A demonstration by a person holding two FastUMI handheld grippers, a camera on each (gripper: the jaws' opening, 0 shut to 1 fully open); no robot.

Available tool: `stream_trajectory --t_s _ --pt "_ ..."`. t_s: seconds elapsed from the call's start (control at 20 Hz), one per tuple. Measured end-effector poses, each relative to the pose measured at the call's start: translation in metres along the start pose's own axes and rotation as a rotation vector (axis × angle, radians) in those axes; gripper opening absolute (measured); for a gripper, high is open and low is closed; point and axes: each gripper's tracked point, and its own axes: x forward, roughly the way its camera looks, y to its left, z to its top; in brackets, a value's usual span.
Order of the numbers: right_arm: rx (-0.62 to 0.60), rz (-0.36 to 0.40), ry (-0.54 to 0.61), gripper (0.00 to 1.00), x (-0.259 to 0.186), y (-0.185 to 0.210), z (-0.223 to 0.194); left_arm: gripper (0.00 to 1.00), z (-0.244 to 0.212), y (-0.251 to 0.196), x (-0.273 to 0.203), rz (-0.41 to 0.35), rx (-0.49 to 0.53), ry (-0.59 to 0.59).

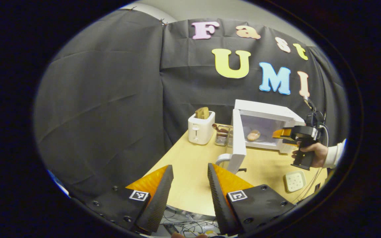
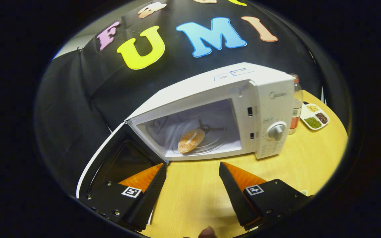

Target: Open the microwave oven with the left hand, put the food in, and close the microwave oven.

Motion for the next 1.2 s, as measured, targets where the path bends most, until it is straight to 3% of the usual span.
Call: stream_trajectory --t_s 0.1,0.15,0.45,0.55,0.6,0.7,0.75,0.8,0.9,0.95,1.0,1.05,1.15,1.2 --pt "-0.007 -0.033 0.003 0.98 -0.023 -0.017 -0.009 0.67 -0.011 0.005 0.023 -0.04 0.008 0.008" --pt "-0.015 -0.05 0.002 0.98 -0.034 -0.027 -0.011 0.72 -0.014 0.006 0.034 -0.056 0.021 0.005" --pt "-0.085 -0.097 0.025 0.98 -0.101 -0.063 -0.04 0.72 -0.028 -0.003 0.09 -0.148 0.047 0.006" --pt "-0.103 -0.094 0.04 0.98 -0.122 -0.07 -0.051 0.72 -0.036 -0.011 0.105 -0.18 0.02 0.038" --pt "-0.114 -0.093 0.043 0.98 -0.132 -0.074 -0.055 0.67 -0.037 -0.016 0.11 -0.197 0.002 0.05" --pt "-0.137 -0.081 0.047 0.98 -0.151 -0.08 -0.061 0.77 -0.035 -0.022 0.12 -0.212 -0.009 0.052" --pt "-0.155 -0.071 0.047 0.98 -0.161 -0.083 -0.064 0.77 -0.034 -0.027 0.124 -0.216 0.0 0.055" --pt "-0.174 -0.065 0.042 0.98 -0.17 -0.087 -0.065 0.67 -0.033 -0.035 0.127 -0.222 0.01 0.053" --pt "-0.196 -0.029 0.04 0.98 -0.189 -0.092 -0.068 0.65 -0.032 -0.04 0.133 -0.19 0.057 0.076" --pt "-0.201 -0.012 0.04 0.98 -0.199 -0.096 -0.072 0.66 -0.031 -0.048 0.133 -0.191 0.065 0.078" --pt "-0.202 -0.005 0.045 0.98 -0.211 -0.101 -0.074 0.78 -0.027 -0.057 0.131 -0.191 0.059 0.072" --pt "-0.195 0.005 0.045 0.98 -0.224 -0.106 -0.076 0.77 -0.028 -0.069 0.131 -0.193 0.047 0.081" --pt "-0.176 0.017 0.037 0.98 -0.251 -0.118 -0.078 0.66 -0.039 -0.099 0.128 -0.214 -0.002 0.125" --pt "-0.174 0.012 0.04 0.98 -0.262 -0.127 -0.079 0.77 -0.042 -0.115 0.126 -0.22 -0.023 0.132"
